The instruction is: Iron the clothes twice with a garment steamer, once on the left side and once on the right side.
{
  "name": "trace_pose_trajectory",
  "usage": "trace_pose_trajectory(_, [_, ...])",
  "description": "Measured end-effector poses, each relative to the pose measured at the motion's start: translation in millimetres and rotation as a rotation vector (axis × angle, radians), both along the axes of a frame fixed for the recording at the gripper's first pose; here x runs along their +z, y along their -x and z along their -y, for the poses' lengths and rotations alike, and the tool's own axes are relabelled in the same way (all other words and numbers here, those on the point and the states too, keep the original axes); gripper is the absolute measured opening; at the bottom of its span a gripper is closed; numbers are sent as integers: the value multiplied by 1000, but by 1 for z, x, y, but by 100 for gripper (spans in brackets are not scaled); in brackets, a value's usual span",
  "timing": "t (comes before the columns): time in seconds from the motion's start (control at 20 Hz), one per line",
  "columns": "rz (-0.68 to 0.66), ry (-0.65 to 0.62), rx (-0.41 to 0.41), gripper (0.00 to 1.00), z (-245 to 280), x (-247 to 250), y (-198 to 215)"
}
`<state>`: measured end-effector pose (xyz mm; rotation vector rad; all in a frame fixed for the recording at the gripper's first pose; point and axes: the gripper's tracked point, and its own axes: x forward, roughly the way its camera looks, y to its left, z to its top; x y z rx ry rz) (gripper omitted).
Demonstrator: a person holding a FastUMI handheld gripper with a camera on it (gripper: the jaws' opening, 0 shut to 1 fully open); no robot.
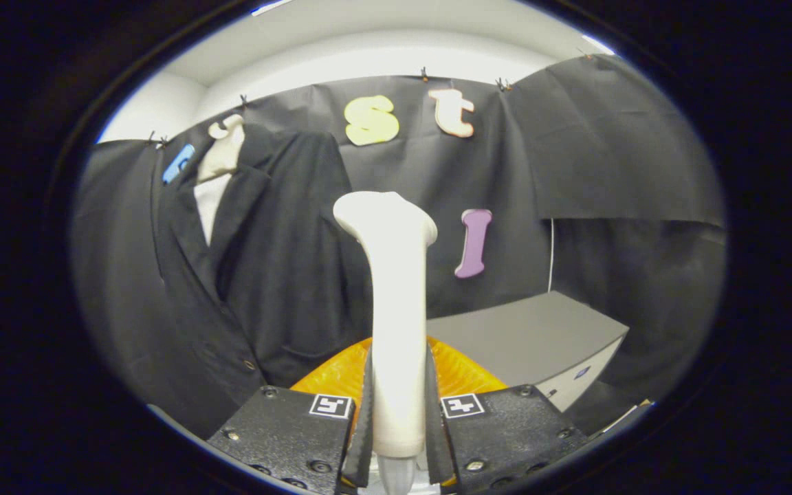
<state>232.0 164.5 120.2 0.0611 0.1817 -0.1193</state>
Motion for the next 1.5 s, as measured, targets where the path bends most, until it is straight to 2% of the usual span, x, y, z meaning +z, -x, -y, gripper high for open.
trace_pose_trajectory(0.3, [244, 133, 12, 34, -60, 72, -9])
trace_pose_trajectory(0.7, [369, 138, 82, 34, -118, 105, -60])
trace_pose_trajectory(1.0, [372, 155, 85, 34, -123, 82, -71])
trace_pose_trajectory(1.15, [367, 159, 82, 34, -120, 62, -67])
trace_pose_trajectory(1.25, [359, 160, 107, 34, -124, 49, -63])
trace_pose_trajectory(1.5, [290, 160, 128, 34, -123, 9, -50])
